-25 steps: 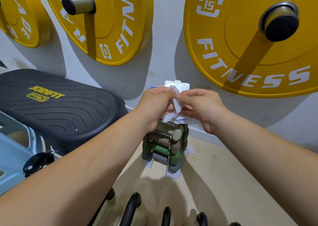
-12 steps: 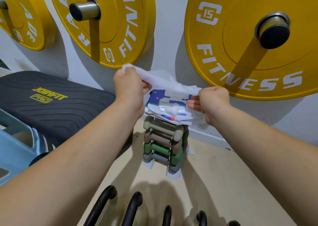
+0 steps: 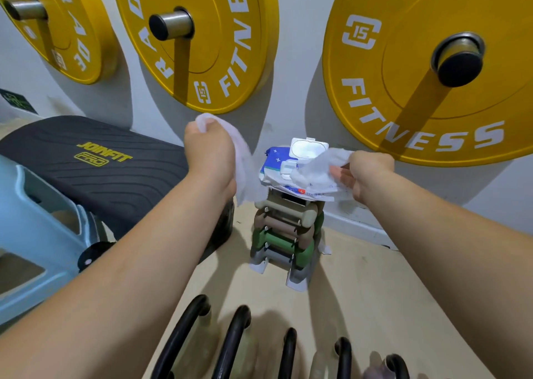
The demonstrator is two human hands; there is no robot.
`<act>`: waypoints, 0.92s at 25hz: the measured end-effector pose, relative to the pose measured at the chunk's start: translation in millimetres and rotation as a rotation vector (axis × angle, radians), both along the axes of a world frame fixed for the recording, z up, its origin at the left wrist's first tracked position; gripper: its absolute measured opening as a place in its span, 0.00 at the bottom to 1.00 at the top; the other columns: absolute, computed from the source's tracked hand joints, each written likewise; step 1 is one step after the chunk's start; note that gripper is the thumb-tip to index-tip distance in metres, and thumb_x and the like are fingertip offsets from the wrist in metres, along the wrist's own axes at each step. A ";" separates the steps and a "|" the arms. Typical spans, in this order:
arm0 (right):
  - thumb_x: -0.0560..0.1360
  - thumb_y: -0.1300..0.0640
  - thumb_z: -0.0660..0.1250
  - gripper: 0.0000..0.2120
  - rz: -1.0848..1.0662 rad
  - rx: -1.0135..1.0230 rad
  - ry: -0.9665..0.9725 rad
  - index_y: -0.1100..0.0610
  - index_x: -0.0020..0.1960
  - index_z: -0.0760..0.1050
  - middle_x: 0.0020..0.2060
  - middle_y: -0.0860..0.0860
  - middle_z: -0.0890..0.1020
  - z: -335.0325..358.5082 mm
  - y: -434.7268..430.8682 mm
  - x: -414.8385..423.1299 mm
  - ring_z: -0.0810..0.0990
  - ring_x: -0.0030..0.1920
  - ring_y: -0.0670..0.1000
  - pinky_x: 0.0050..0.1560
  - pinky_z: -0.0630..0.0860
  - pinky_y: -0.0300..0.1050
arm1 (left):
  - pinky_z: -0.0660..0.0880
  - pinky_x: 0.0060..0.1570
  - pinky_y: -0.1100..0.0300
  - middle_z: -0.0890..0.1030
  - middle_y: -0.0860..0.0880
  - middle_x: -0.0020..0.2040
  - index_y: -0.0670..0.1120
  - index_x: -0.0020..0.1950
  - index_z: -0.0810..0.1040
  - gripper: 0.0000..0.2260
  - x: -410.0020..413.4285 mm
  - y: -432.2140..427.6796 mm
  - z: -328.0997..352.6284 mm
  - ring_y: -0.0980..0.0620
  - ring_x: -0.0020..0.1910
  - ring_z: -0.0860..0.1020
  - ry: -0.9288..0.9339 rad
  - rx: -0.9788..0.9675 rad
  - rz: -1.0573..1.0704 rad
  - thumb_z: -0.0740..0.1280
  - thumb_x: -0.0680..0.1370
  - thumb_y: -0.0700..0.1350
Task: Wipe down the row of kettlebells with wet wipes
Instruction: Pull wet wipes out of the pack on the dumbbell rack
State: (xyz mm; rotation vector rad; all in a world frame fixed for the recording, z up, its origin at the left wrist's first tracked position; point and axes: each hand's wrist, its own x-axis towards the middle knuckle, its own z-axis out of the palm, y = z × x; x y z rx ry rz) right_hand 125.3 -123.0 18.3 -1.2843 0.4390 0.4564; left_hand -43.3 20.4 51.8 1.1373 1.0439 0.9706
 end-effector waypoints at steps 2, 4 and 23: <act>0.81 0.61 0.61 0.08 0.177 -0.177 -0.141 0.54 0.52 0.79 0.51 0.55 0.84 0.5 5.7 -13.8 0.87 0.43 0.57 0.44 0.86 0.52 | 0.79 0.53 0.52 0.81 0.46 0.49 0.51 0.48 0.75 0.08 -0.8 -13.1 0.1 0.46 0.50 0.81 0.031 -0.046 -0.139 0.57 0.81 0.44; 0.80 0.56 0.63 0.09 0.434 -0.541 -0.515 0.53 0.52 0.82 0.52 0.54 0.83 -2.8 9.8 -22.2 0.85 0.50 0.59 0.47 0.85 0.54 | 0.79 0.50 0.52 0.83 0.45 0.49 0.48 0.53 0.78 0.09 -0.9 -30.7 -9.2 0.46 0.48 0.83 0.008 -0.094 -0.237 0.58 0.81 0.42; 0.75 0.48 0.73 0.11 0.553 -0.250 -0.327 0.56 0.44 0.78 0.45 0.56 0.86 10.2 -147.8 -151.1 0.84 0.45 0.57 0.48 0.84 0.53 | 0.78 0.60 0.51 0.84 0.39 0.60 0.40 0.66 0.80 0.20 -68.8 -126.0 -27.7 0.47 0.56 0.82 -0.028 -0.178 -1.250 0.62 0.77 0.26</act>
